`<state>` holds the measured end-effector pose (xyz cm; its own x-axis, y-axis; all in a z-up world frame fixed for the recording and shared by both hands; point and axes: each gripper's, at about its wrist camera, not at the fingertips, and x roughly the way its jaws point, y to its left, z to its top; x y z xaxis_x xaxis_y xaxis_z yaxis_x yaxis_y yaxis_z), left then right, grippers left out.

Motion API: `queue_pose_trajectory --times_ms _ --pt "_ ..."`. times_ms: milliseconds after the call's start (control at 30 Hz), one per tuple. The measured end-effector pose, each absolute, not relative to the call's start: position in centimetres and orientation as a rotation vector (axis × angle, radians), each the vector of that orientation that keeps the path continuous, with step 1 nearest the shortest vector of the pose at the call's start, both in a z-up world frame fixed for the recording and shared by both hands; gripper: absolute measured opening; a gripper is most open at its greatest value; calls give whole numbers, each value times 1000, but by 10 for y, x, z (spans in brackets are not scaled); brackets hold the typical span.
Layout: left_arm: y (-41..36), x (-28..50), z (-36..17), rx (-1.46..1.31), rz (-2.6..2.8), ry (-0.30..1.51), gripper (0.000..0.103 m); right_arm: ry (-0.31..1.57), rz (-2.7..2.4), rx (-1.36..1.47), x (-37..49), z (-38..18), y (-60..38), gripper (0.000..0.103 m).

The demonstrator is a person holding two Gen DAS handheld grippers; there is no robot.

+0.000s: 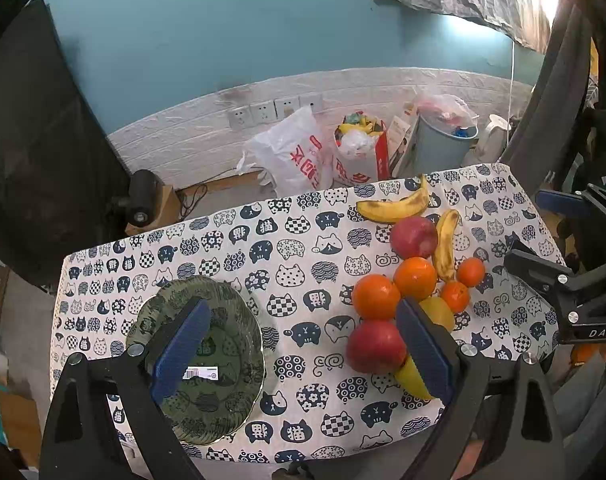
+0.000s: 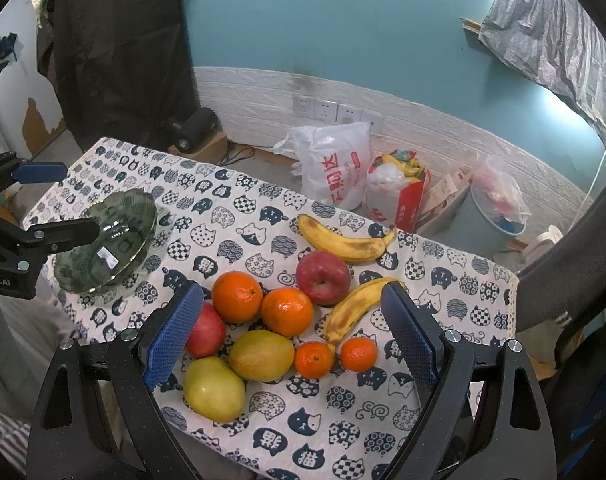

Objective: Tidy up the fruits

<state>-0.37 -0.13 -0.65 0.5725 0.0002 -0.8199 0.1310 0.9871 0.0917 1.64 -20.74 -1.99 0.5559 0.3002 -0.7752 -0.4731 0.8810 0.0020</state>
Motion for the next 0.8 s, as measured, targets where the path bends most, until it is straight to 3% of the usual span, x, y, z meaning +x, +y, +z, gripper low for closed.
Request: queue_pose_trajectory --times_ms 800 --pt "-4 -5 -8 153 -75 962 95 874 462 -212 12 -22 -205 89"
